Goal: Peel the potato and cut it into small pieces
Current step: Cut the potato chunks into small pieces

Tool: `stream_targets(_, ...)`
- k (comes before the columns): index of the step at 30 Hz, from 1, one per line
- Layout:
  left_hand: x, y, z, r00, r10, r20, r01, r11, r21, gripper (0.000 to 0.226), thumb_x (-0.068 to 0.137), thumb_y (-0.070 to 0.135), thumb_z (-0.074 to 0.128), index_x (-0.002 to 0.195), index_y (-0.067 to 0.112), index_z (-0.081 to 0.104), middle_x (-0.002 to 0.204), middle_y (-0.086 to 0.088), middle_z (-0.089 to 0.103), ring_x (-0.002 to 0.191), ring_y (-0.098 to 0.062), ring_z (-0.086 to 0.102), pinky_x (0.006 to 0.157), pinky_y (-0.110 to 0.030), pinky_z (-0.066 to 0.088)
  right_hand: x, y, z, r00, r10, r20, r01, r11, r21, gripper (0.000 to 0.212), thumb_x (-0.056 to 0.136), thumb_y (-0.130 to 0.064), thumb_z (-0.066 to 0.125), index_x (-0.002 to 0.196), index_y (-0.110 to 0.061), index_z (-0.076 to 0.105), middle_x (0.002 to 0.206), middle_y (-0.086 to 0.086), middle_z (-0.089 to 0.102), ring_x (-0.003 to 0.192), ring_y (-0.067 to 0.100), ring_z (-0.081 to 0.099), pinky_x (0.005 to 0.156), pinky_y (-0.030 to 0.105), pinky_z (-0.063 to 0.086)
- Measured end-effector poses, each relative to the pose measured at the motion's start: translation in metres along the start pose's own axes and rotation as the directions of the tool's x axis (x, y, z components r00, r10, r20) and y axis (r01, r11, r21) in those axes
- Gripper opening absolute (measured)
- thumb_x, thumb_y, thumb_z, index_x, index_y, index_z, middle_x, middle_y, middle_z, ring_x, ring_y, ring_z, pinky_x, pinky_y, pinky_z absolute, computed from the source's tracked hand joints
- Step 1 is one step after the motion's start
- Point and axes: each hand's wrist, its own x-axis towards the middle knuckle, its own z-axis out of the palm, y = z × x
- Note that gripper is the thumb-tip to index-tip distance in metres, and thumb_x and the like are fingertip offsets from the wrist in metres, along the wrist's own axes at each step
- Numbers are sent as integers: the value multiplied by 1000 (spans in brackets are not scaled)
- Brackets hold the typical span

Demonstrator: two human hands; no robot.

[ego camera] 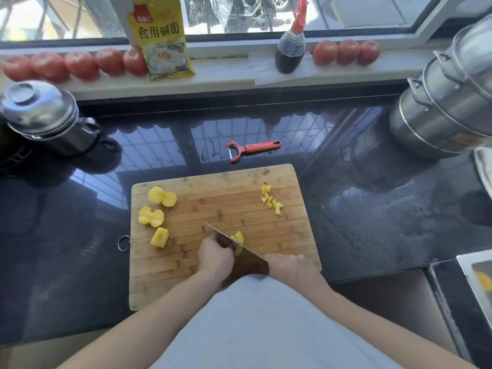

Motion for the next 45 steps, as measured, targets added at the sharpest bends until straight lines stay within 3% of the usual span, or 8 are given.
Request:
stream_targets(10, -17, 30, -35, 996, -18, -86, 21, 999, 37, 11, 102, 13, 58, 100, 21, 66, 99, -3, 70, 89, -25, 71, 80, -44, 61, -5, 66, -18, 894, -152, -421, 94, 983, -157, 35, 71, -3, 80, 102, -14, 71, 88, -4, 70, 52, 21, 62, 40, 32, 49)
stream_targets(13, -25, 61, -55, 916, 307, -259, -288, 951, 110, 24, 102, 5, 49, 103, 21, 67, 100, 8, 67, 96, -12, 62, 75, -25, 49, -6, 83, -21, 862, -278, -425, 144, 936, -320, 43, 75, 2, 70, 116, -10, 72, 108, 2, 72, 61, 21, 62, 49, 33, 50)
stream_targets(17, -13, 103, -12, 762, 407, 505, -642, 577, 504, 33, 109, 16, 42, 125, 21, 70, 122, 6, 64, 115, -13, 56, 99, -30, 46, -6, 80, -20, 817, -340, -466, 155, 907, -391, 42, 86, 0, 46, 118, -8, 72, 108, 5, 71, 63, 23, 59, 50, 34, 47)
stream_targets(21, 16, 119, 30, 732, 200, 651, -677, 316, 664, 38, 107, 15, 39, 134, 17, 66, 127, -8, 57, 121, -30, 52, 105, -48, 46, -5, 74, -25, 818, -306, -487, 106, 913, -395, 40, 90, -4, 42, 116, -9, 72, 101, 5, 70, 61, 23, 55, 48, 35, 45)
stream_targets(27, 18, 145, 19, 821, 357, 445, -566, 607, 558, 50, 105, 0, 37, 146, 16, 60, 150, -4, 58, 140, -24, 50, 116, -35, 37, -18, 72, -34, 826, -225, -517, 52, 943, -328, 39, 87, -3, 46, 116, -10, 71, 101, 3, 70, 60, 22, 57, 49, 35, 47)
stream_targets(34, -18, 89, -67, 961, 236, -145, -218, 968, 125, 16, 101, 10, 56, 96, 20, 67, 84, -5, 71, 72, -20, 64, 61, -34, 51, -44, 56, -19, 928, 103, -357, -57, 989, 135, 25, 81, -6, 71, 89, -28, 63, 71, -11, 62, 55, 19, 61, 42, 28, 41)
stream_targets(38, -34, 34, -47, 1000, 15, -27, -17, 998, -58, 5, 100, 7, 65, 96, 7, 68, 83, -12, 70, 67, -24, 71, 59, -34, 60, -38, 33, -19, 941, -25, -339, 24, 1000, -8, 33, 68, -8, 77, 68, -23, 47, 52, -11, 32, 32, 17, 34, 41, 20, -1)
stream_targets(45, -17, 14, -10, 998, 48, -46, -52, 994, -97, 9, 97, 1, 68, 90, -4, 67, 77, -14, 68, 59, -19, 68, 69, -45, 66, -31, 18, -9, 919, -201, -339, 234, 971, 59, 18, 78, -24, 46, 87, -20, 61, 59, -8, 51, 42, 17, 52, 32, 26, 36)
